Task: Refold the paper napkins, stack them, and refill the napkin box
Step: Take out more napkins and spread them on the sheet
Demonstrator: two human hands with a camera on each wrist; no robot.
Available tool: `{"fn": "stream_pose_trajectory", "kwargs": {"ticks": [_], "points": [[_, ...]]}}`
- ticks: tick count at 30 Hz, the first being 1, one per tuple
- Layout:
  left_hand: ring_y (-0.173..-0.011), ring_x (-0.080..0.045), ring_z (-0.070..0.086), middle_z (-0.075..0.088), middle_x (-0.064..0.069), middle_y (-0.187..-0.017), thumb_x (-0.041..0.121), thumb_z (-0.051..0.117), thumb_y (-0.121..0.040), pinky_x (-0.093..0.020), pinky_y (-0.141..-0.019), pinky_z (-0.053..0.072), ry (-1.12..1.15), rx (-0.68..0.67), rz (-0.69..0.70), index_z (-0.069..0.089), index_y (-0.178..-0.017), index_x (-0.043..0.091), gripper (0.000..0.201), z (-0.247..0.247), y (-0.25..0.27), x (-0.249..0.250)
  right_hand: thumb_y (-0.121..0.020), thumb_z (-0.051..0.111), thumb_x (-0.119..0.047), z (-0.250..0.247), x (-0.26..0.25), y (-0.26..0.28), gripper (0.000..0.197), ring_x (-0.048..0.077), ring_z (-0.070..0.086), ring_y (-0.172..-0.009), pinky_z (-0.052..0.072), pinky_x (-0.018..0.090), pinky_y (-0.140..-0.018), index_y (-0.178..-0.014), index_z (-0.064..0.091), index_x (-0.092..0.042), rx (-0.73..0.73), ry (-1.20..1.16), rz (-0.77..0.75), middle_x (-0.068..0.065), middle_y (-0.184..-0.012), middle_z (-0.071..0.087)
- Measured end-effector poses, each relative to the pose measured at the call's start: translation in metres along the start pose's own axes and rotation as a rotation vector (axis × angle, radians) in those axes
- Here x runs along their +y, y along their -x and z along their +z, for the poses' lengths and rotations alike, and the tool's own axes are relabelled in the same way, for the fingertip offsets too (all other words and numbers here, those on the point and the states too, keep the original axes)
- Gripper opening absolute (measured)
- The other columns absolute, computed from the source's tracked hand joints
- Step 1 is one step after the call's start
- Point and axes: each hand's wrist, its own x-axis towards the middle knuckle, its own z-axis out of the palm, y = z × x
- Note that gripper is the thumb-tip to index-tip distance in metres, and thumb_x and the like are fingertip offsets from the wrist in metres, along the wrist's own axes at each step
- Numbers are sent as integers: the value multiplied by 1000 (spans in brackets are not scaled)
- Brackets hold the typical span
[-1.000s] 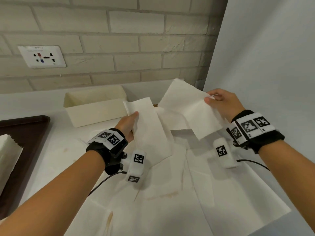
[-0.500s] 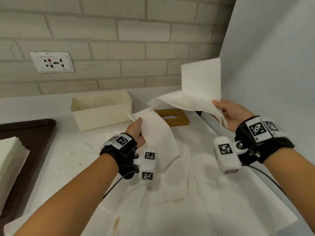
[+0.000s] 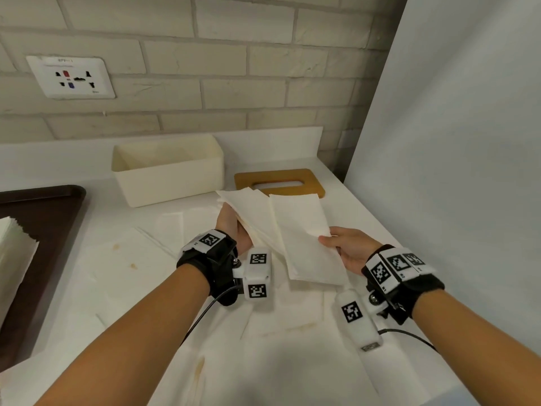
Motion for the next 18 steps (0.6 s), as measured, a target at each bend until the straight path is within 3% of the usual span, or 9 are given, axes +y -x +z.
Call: {"fn": "stream_pose_trajectory", "kwargs": {"ticks": [2,4,6,8,11,13,15,18], "points": [[-119,-29,54,57,-7,-133,64,30,-90,-45,-105,39,39,22,15,57,-125,19,63,-3,-4,-1,-90,54,0,1,2,-2,34,18,62,-81,52,28,-74,-124,53,0,4,7,-14,8,-94,64],[-115,-28,57,63,-8,-123,76,25,-82,-45,-98,43,41,10,8,59,-121,17,79,-5,-6,-1,-90,55,-3,4,5,-2,29,19,61,-78,52,28,-72,-120,56,-4,28,32,-27,9,-91,64],[-105,-27,61,65,-9,-117,63,37,-89,-43,-90,47,-67,-1,8,61,-116,12,62,-2,-2,-1,-91,56,-12,7,5,-2,23,24,59,-80,52,32,-74,-113,59,-10,87,133,-57,11,-93,63],[-98,-26,62,64,-13,-119,35,48,-96,-42,-90,48,-175,48,22,57,-122,7,39,-1,0,1,-91,56,-18,6,1,1,20,24,56,-82,48,31,-76,-109,61,-11,201,278,-147,11,-99,61],[-89,-21,62,64,-10,-112,20,47,-98,-38,-87,46,-288,74,95,48,-132,3,38,0,-4,4,-92,53,-18,2,-19,9,25,20,53,-92,42,28,-83,-113,60,-6,320,372,-375,6,-103,58],[-93,-21,62,65,-9,-111,19,46,-98,-35,-86,46,-318,29,95,48,-132,4,37,4,-1,7,-93,52,-16,4,-41,20,15,20,54,-94,45,31,-85,-102,62,-8,243,247,-497,4,-98,60],[-103,-23,59,61,-12,-122,18,46,-98,-35,-89,45,-305,-1,90,48,-131,4,36,7,2,9,-94,51,-16,8,-63,30,9,19,58,-88,48,34,-85,-89,59,-16,105,107,-543,0,-91,61],[-104,-24,60,64,-9,-113,20,44,-98,-36,-95,44,-288,-68,110,50,-130,6,34,11,8,10,-94,50,-14,15,-82,30,11,14,59,-76,52,27,-70,-86,57,-17,-24,32,-501,0,-86,61]]}}
